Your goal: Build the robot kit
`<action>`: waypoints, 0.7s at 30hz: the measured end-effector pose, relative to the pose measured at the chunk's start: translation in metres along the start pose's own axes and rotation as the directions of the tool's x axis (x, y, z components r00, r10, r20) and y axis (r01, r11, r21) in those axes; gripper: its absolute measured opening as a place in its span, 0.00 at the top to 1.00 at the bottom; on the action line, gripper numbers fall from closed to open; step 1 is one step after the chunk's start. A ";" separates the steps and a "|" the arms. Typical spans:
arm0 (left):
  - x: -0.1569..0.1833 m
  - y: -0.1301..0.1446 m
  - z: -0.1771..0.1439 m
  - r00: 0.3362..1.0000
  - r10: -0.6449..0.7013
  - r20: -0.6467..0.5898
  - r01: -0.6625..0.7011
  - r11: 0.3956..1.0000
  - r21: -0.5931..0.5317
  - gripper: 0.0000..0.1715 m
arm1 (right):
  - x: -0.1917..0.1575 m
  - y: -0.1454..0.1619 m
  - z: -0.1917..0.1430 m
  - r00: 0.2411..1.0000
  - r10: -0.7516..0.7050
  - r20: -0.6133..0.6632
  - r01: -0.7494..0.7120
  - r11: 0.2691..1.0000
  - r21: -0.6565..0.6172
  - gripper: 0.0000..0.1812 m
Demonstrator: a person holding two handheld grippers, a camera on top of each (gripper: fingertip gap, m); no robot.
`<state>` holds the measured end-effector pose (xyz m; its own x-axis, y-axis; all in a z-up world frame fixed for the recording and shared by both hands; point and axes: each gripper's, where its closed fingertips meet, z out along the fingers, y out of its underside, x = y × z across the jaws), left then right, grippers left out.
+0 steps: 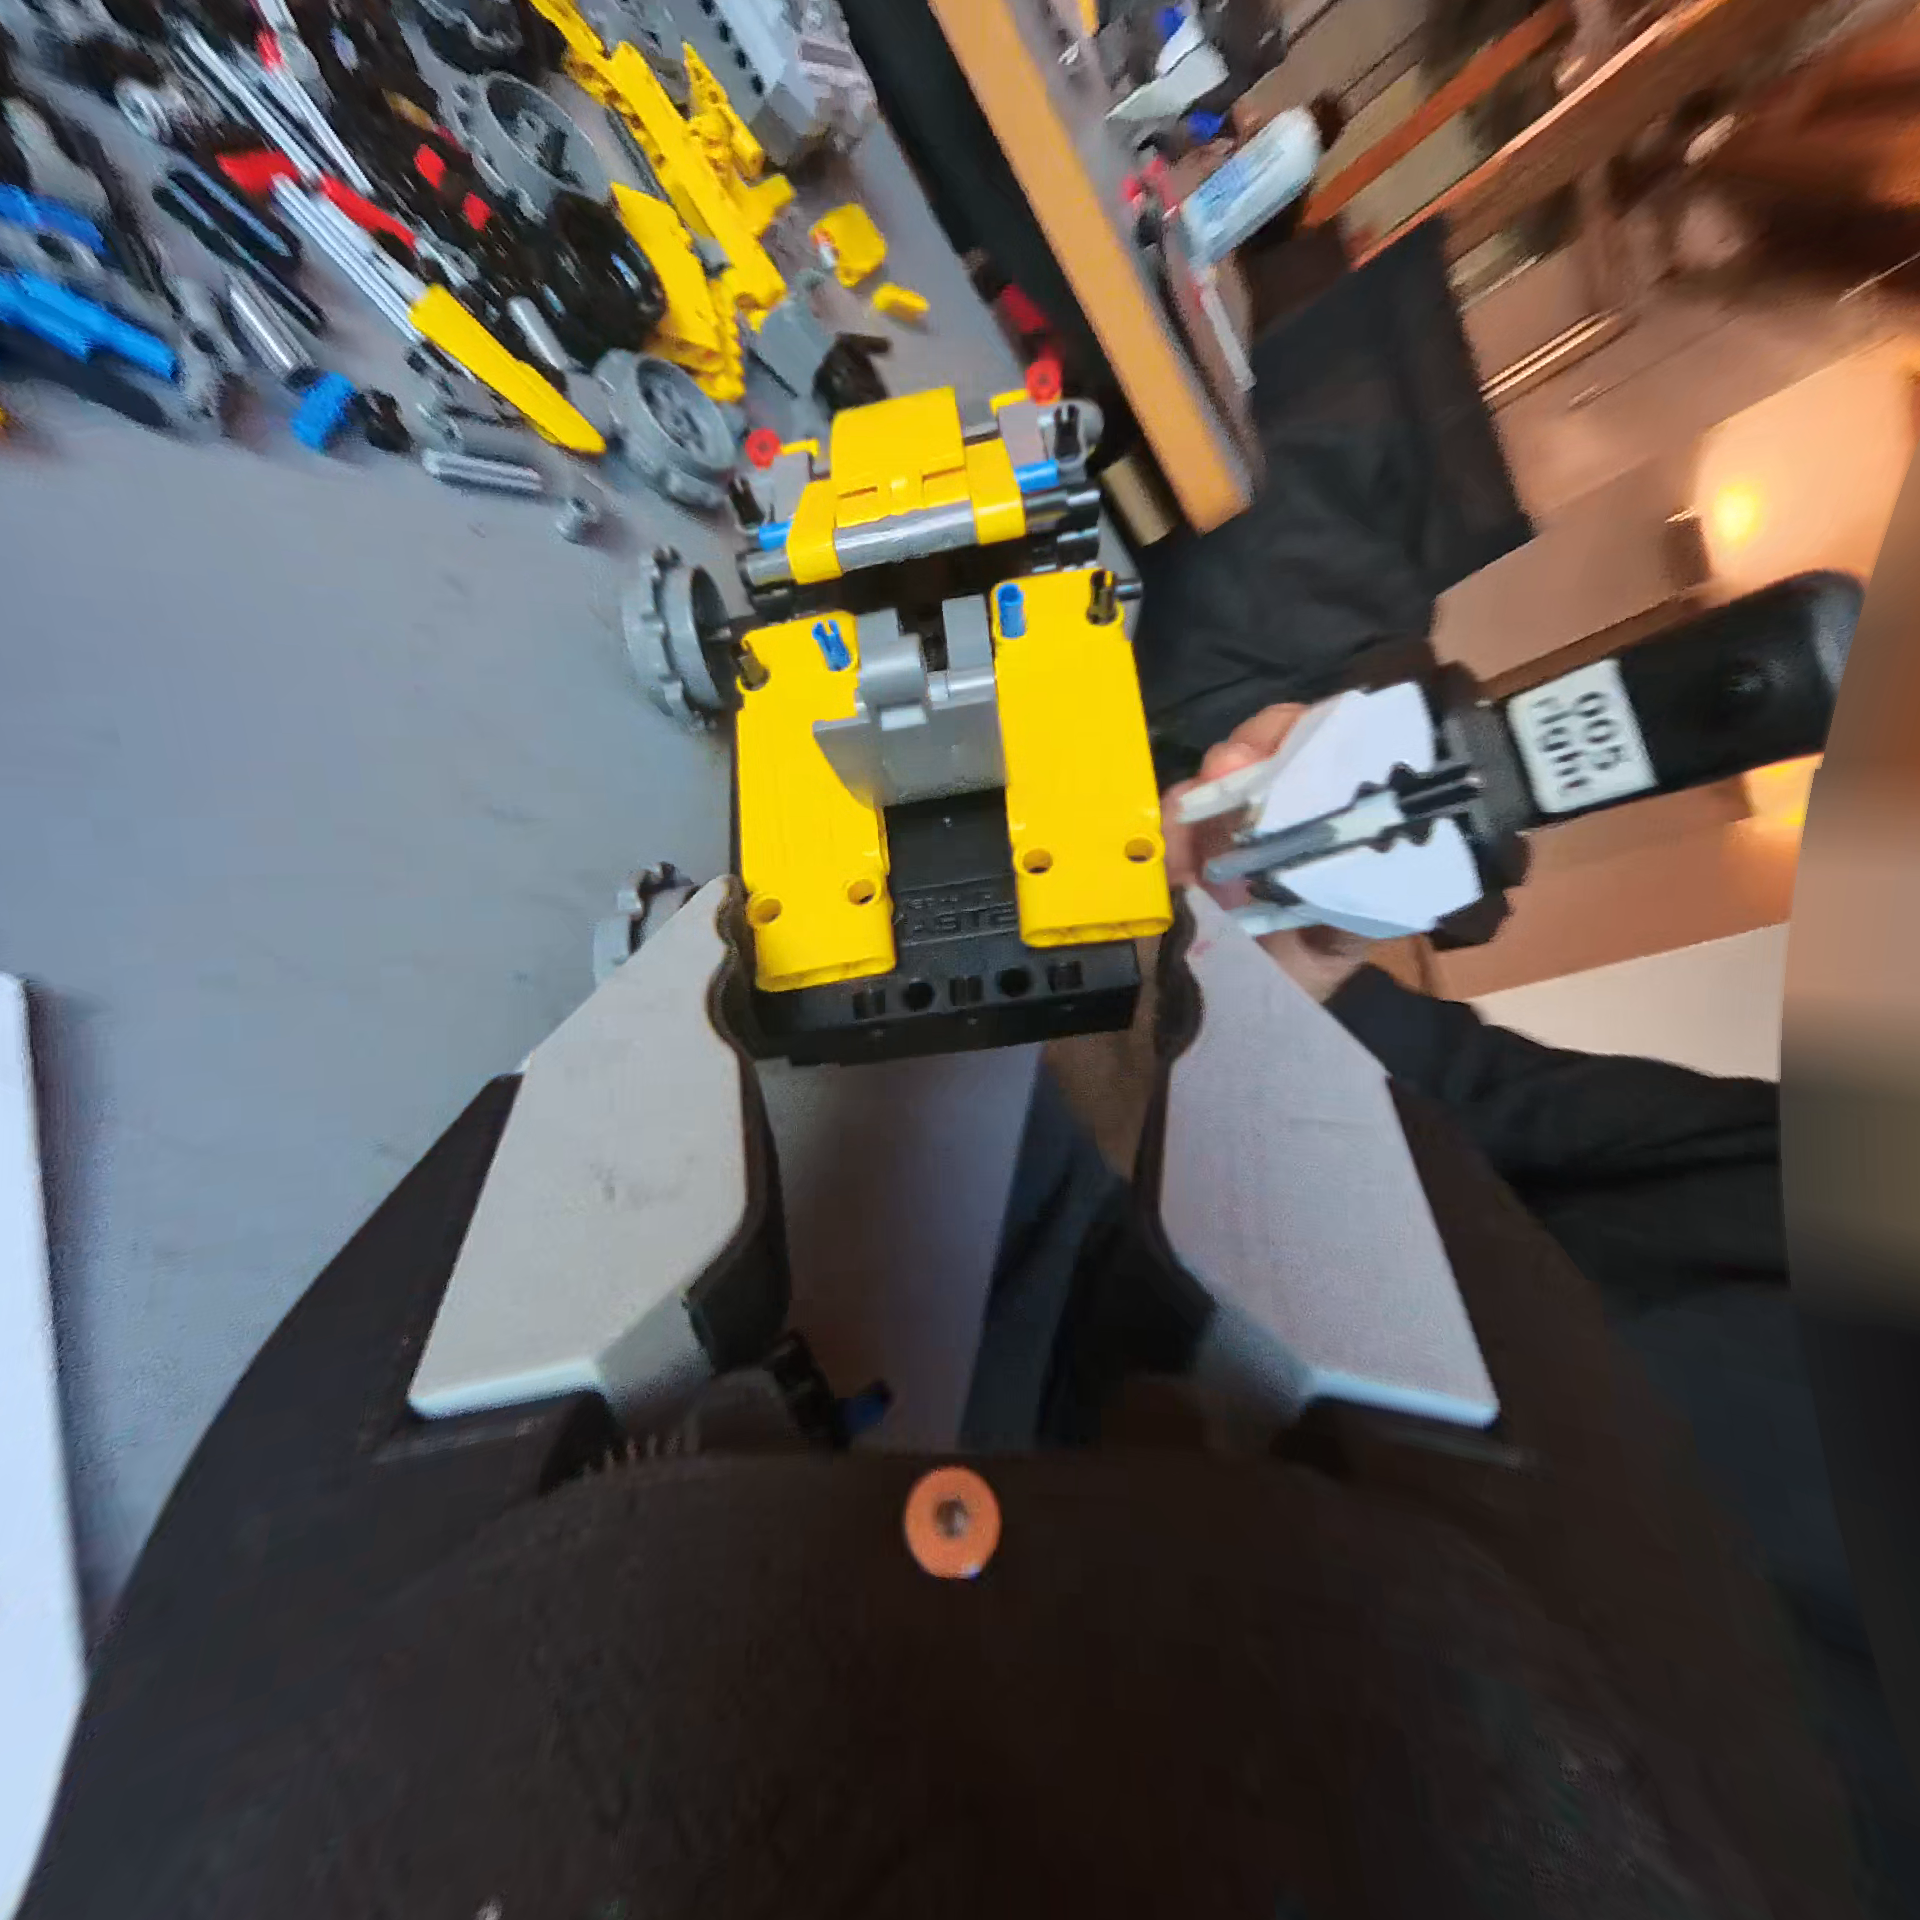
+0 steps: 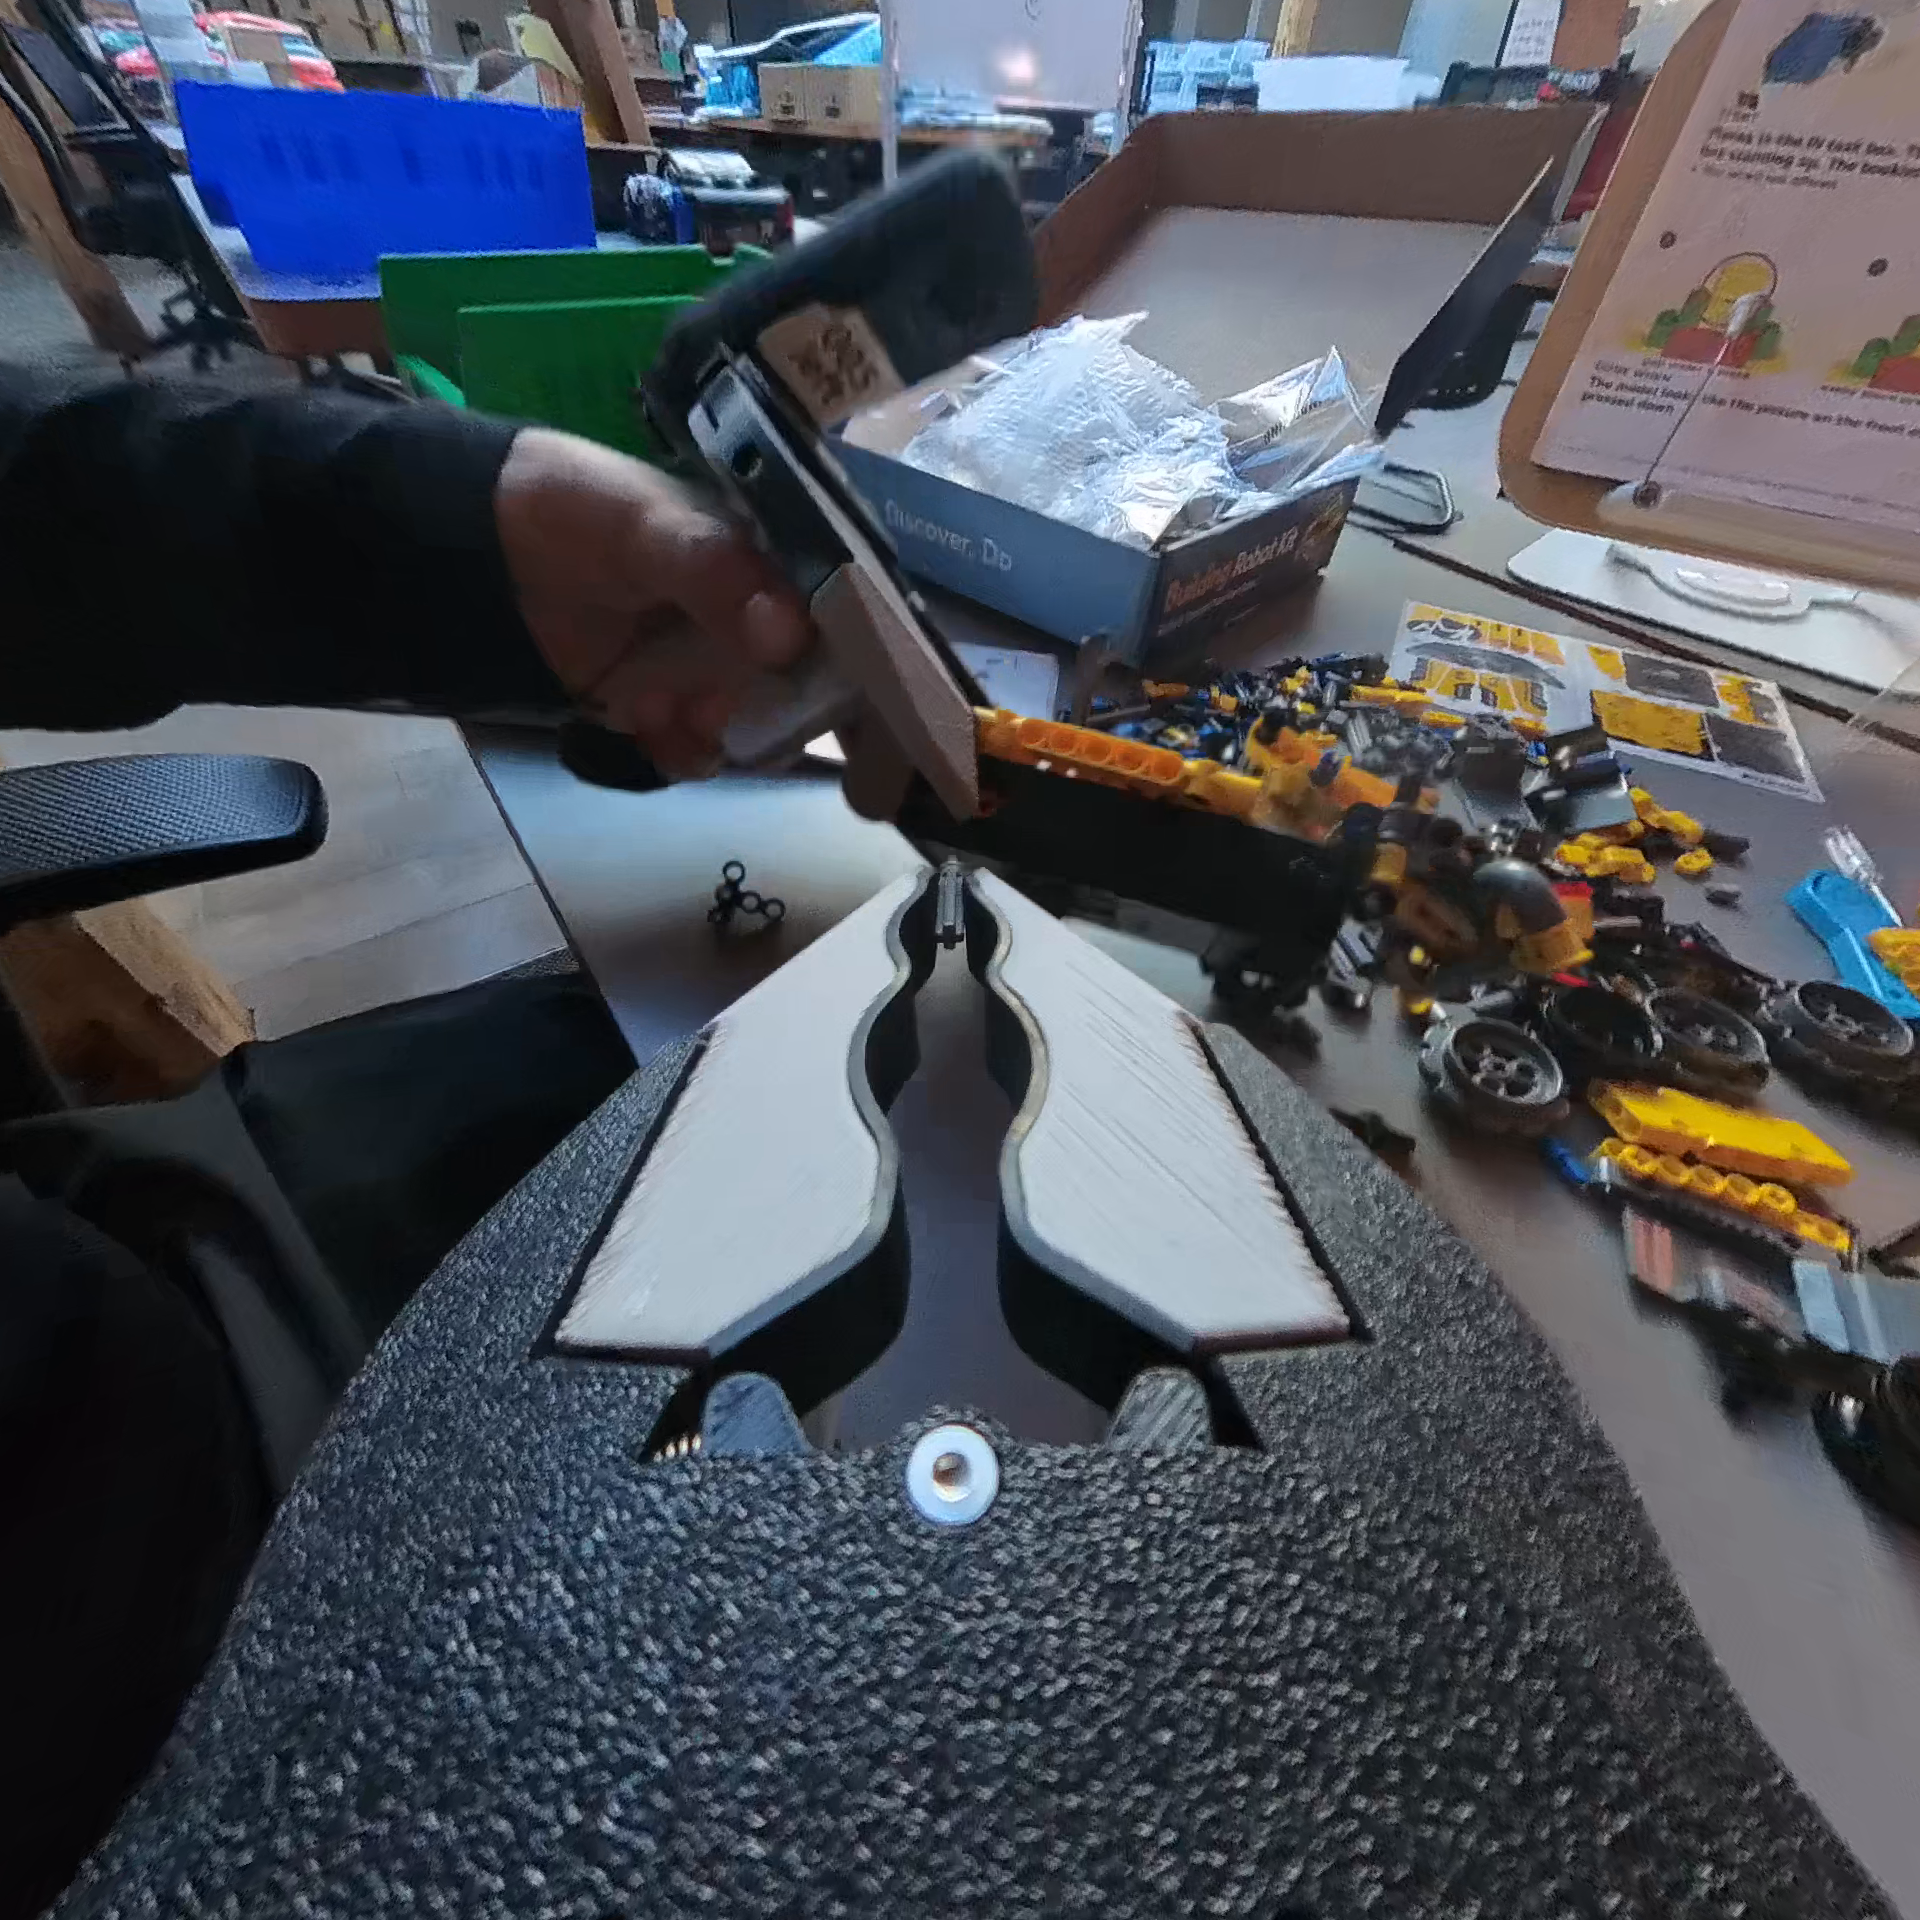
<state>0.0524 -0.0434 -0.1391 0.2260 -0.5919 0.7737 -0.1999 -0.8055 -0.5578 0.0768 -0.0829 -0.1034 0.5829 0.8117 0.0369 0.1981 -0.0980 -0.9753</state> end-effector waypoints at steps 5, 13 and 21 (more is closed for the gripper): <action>0.005 0.002 -0.008 0.971 -0.162 -0.178 0.170 0.985 0.026 0.55 | 0.009 -0.008 0.021 0.998 -0.055 0.023 0.057 0.997 -0.054 0.97; -0.004 0.001 -0.020 0.976 -0.119 -0.184 0.131 0.990 0.052 0.56 | 0.018 -0.010 0.052 0.997 -0.072 0.031 0.075 0.990 -0.117 0.98; -0.002 0.002 -0.029 0.991 0.083 -0.109 -0.076 0.995 0.070 0.54 | 0.022 -0.012 0.063 0.996 -0.080 0.030 0.084 0.984 -0.157 0.98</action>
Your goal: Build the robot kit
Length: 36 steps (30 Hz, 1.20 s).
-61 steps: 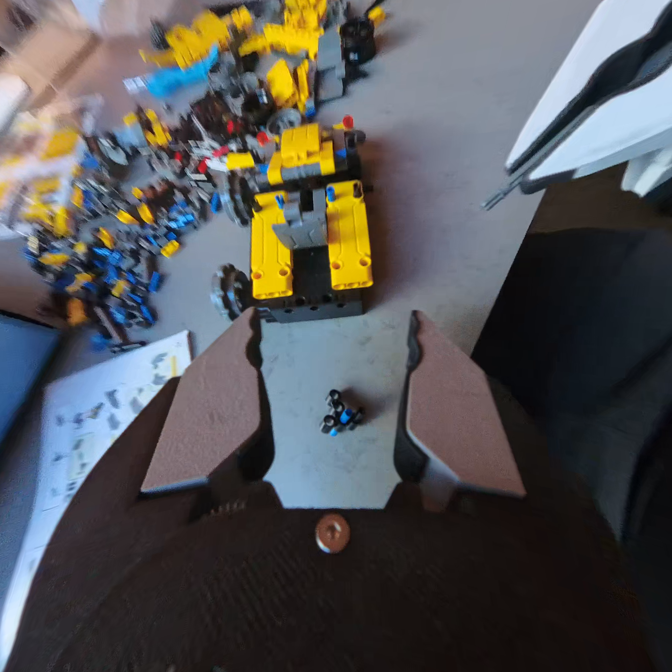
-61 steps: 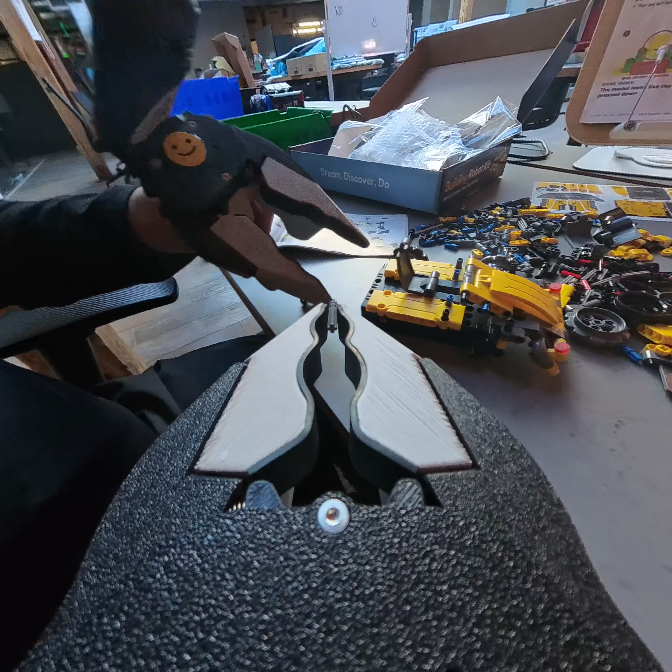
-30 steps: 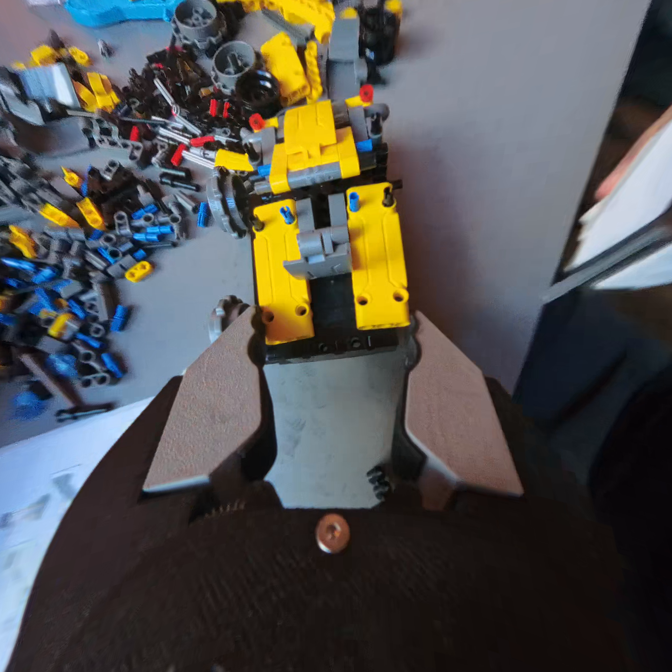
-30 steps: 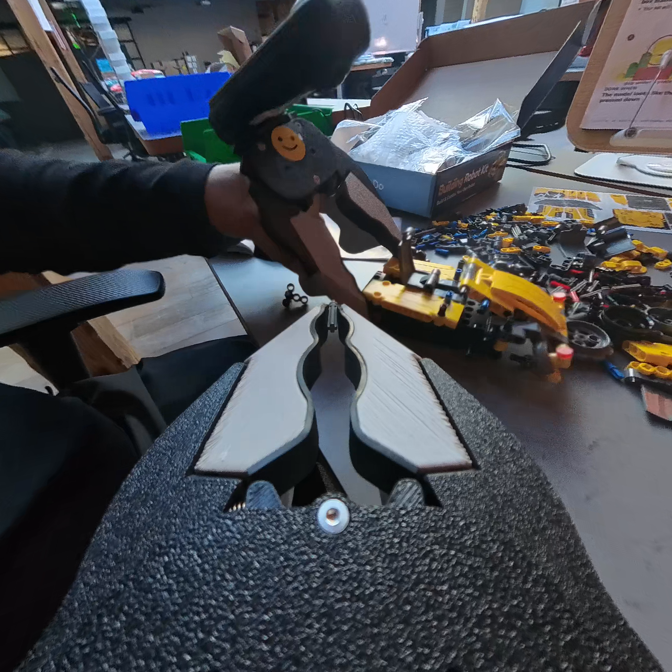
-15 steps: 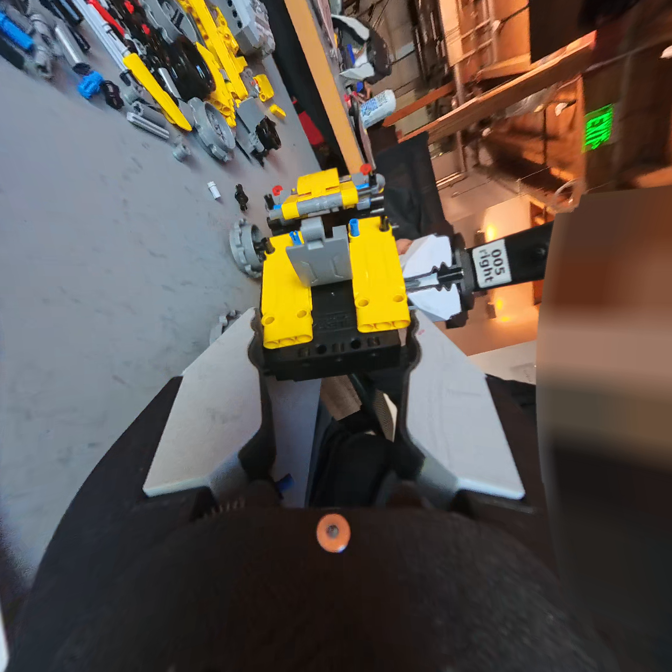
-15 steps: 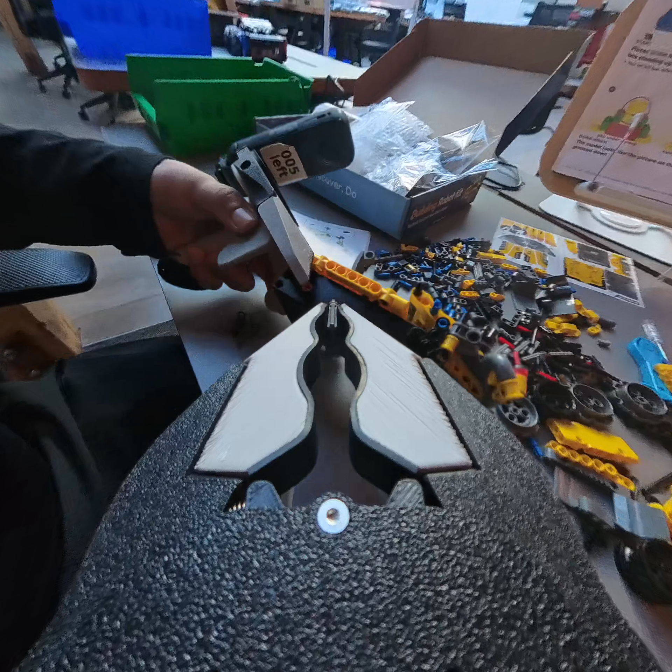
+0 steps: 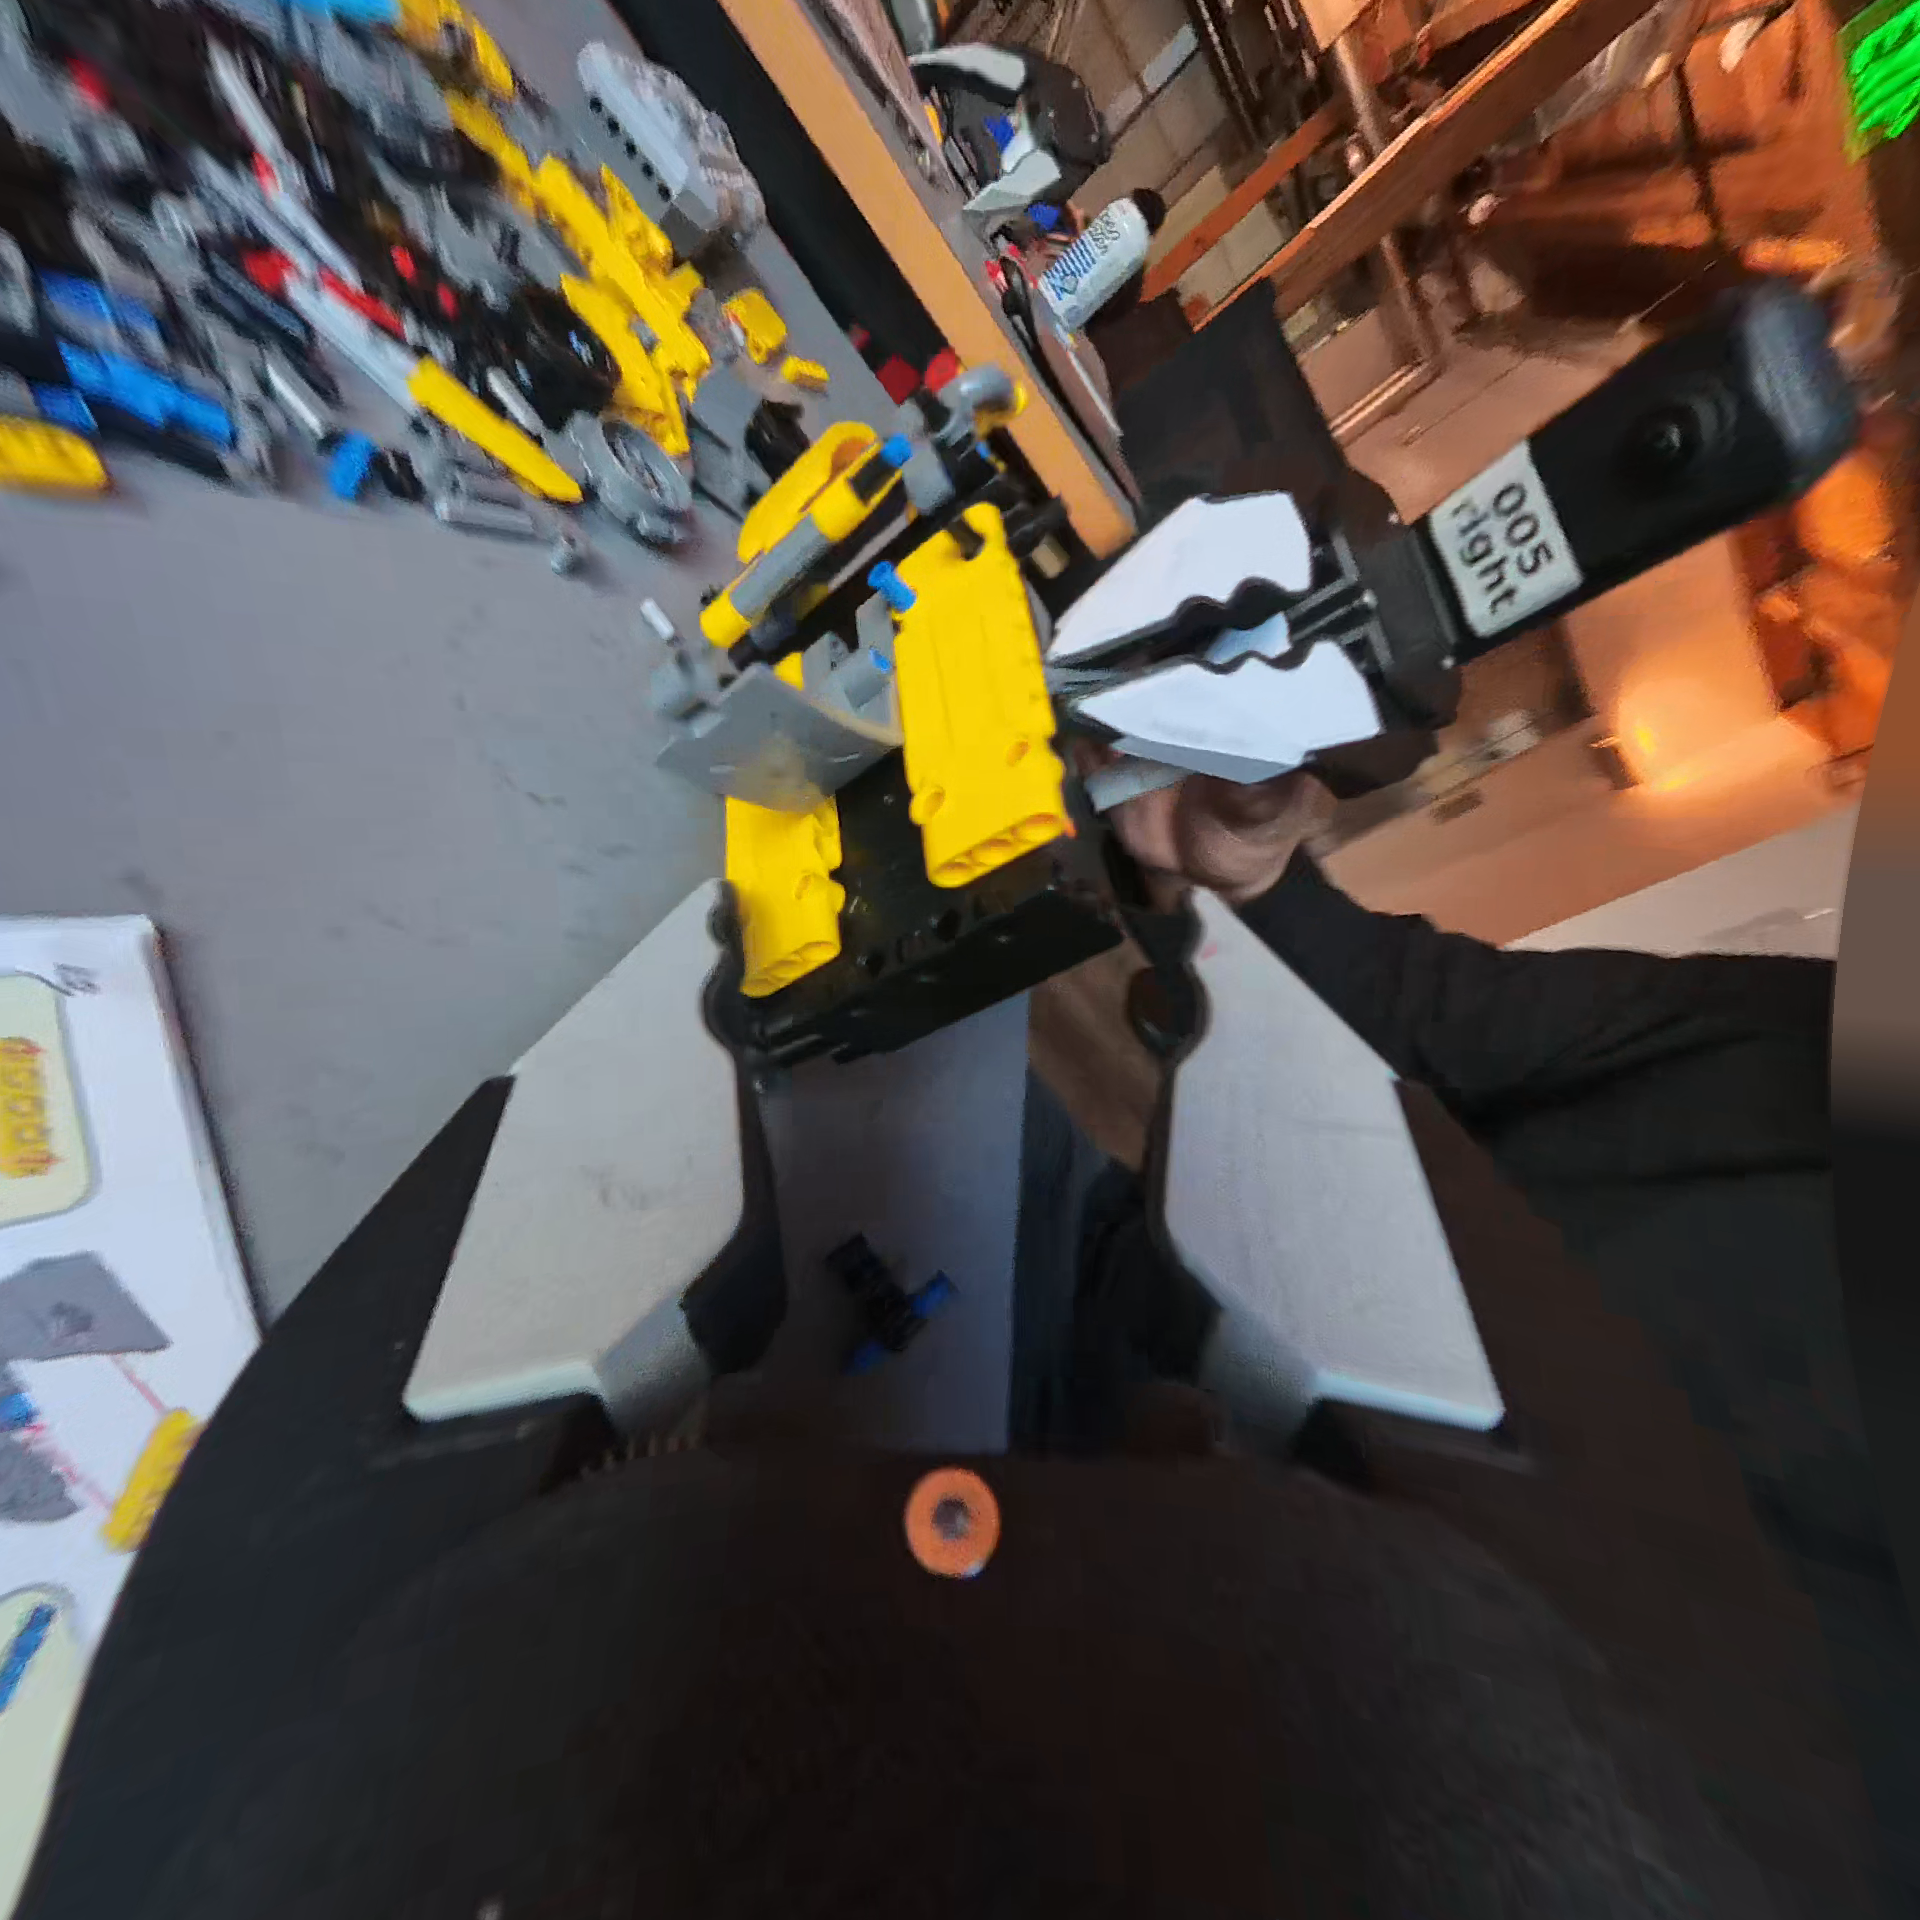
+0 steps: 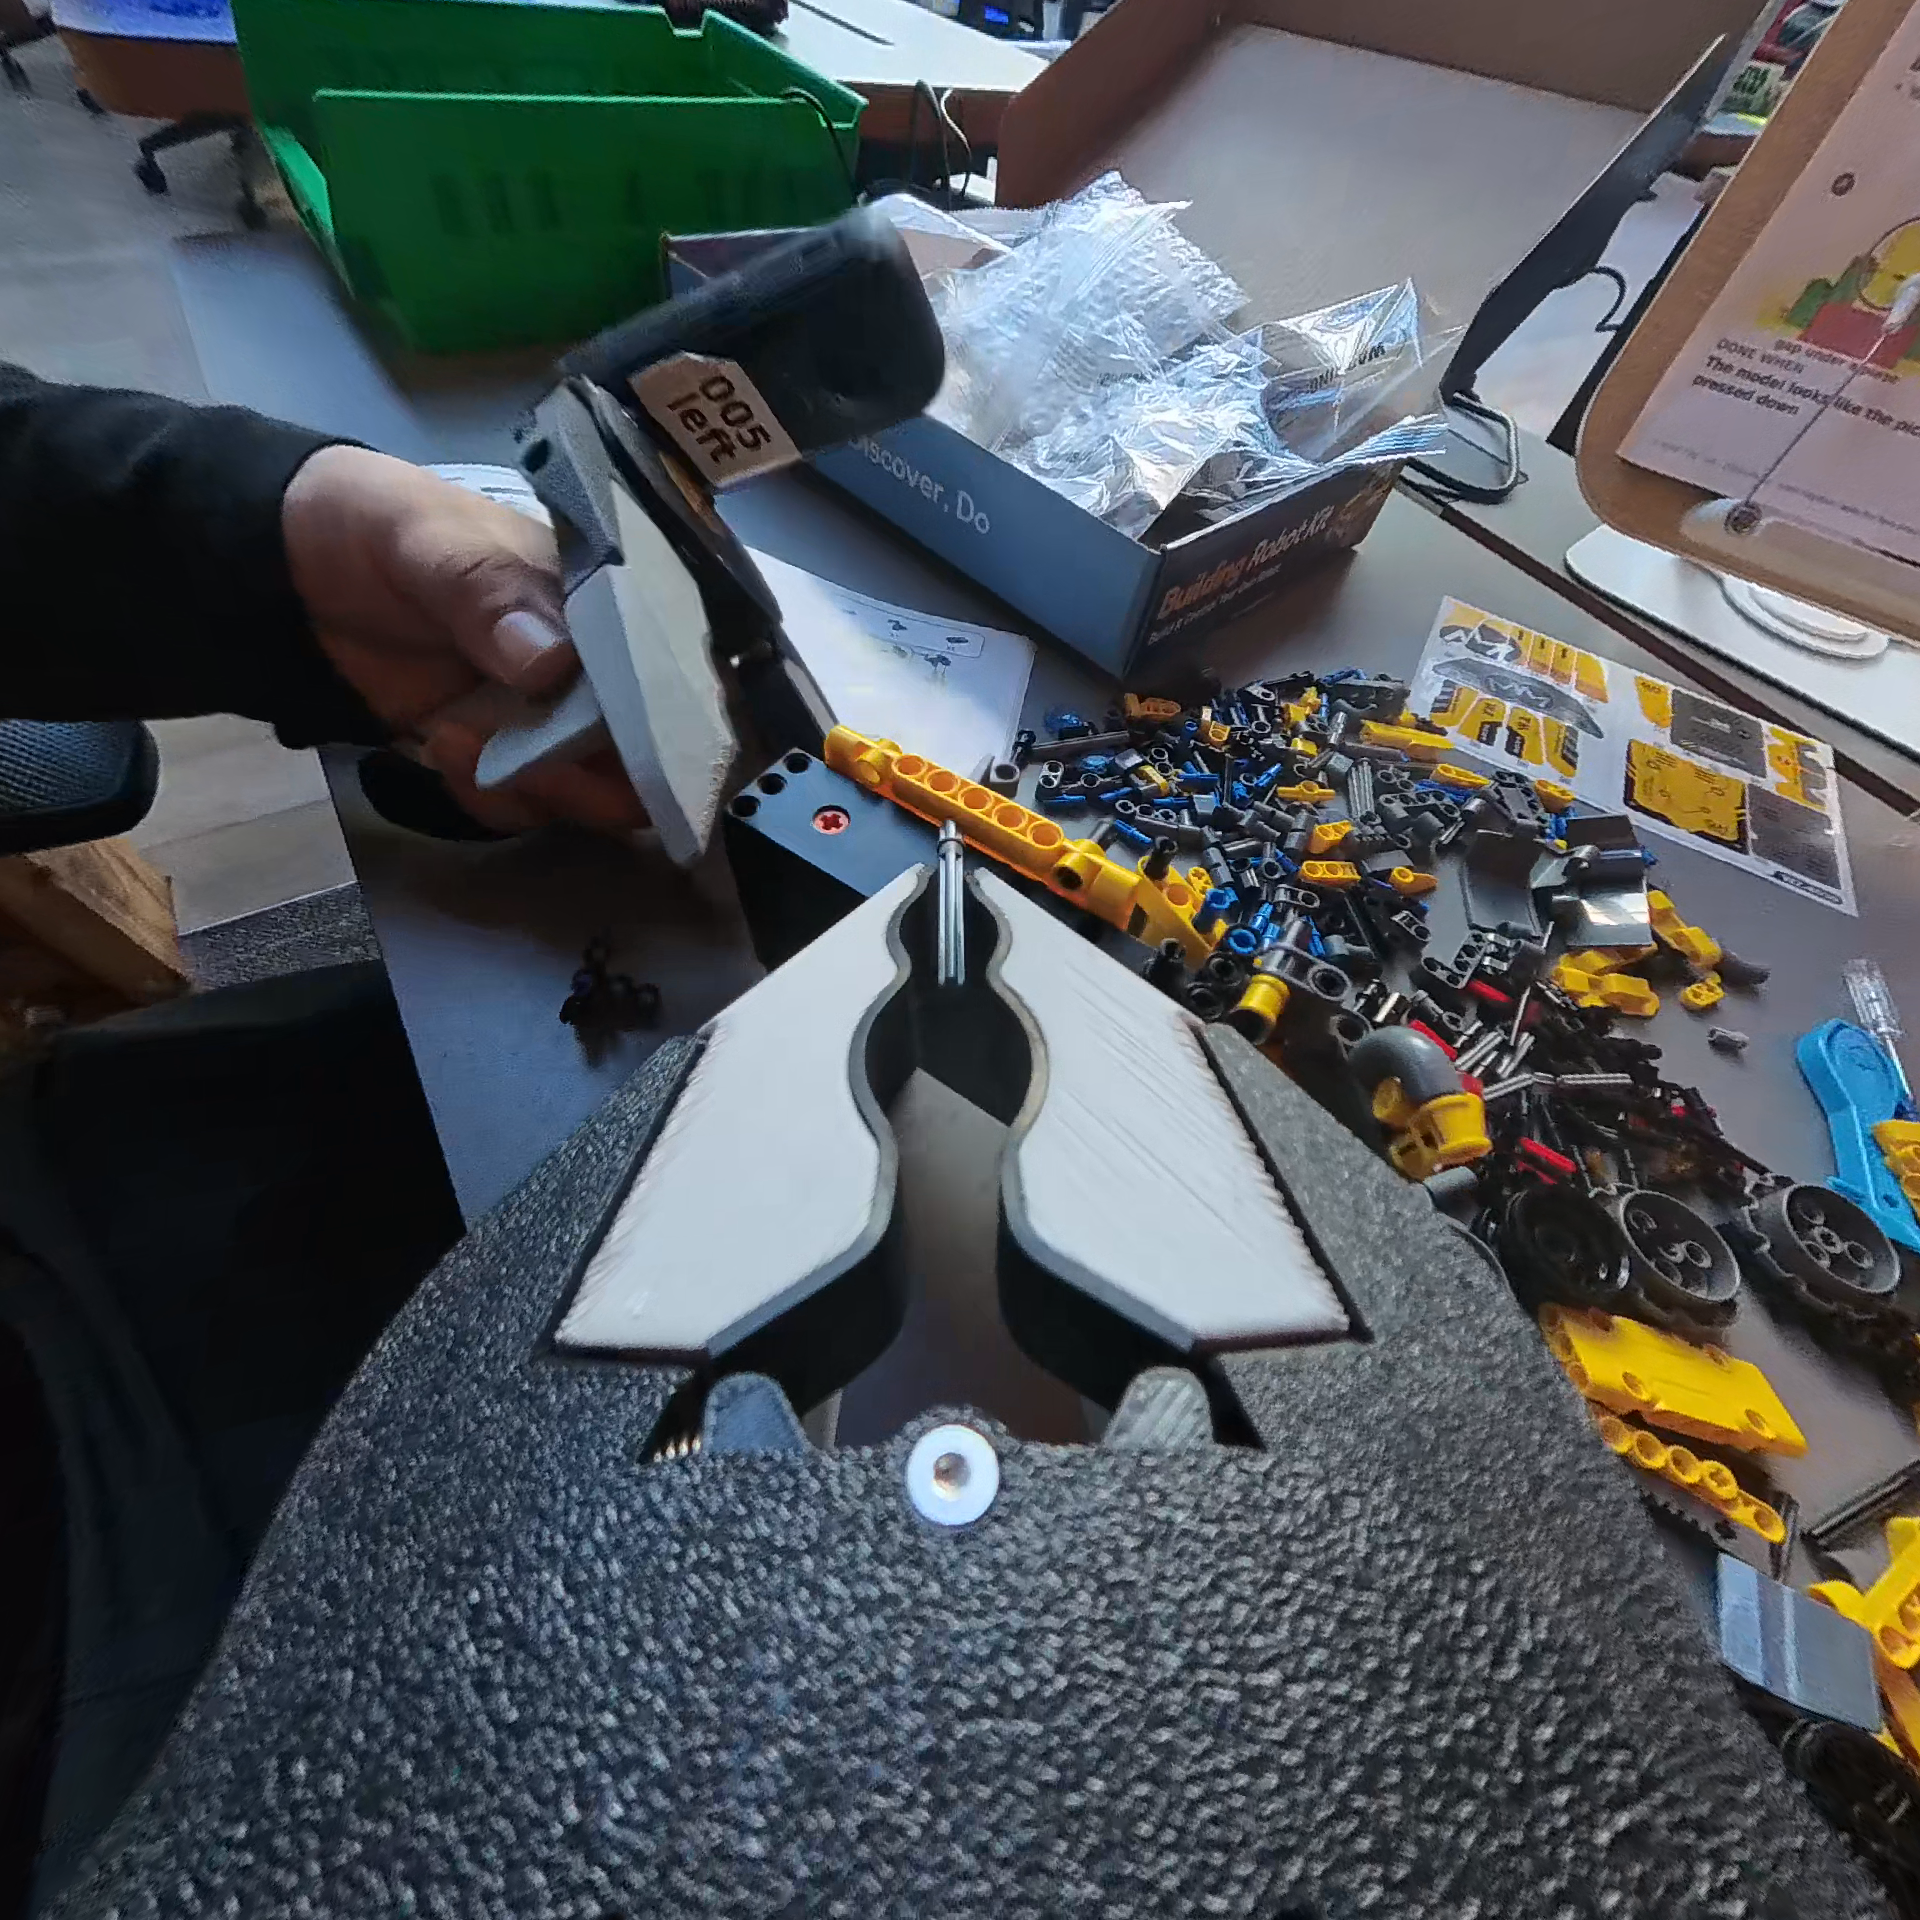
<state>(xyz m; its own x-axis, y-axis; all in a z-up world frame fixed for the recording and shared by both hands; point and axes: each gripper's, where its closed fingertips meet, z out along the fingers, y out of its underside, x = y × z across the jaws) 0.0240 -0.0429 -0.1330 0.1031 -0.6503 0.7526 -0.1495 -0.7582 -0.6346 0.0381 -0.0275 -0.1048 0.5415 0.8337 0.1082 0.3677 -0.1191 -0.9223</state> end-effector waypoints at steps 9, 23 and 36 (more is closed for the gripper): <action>-0.007 -0.002 0.003 0.729 0.611 0.309 -0.593 0.789 -0.163 0.74 | -0.001 0.001 -0.002 0.999 0.033 0.017 -0.033 0.999 0.003 0.98; 0.000 -0.009 0.007 0.538 0.745 0.396 -0.765 0.628 -0.142 0.81 | -0.004 -0.004 -0.008 0.989 0.096 0.113 -0.092 0.995 -0.044 0.98; -0.001 -0.013 0.009 0.458 0.757 0.466 -0.797 0.582 -0.162 0.80 | -0.020 -0.008 -0.015 0.961 0.202 0.188 -0.095 0.880 -0.465 0.98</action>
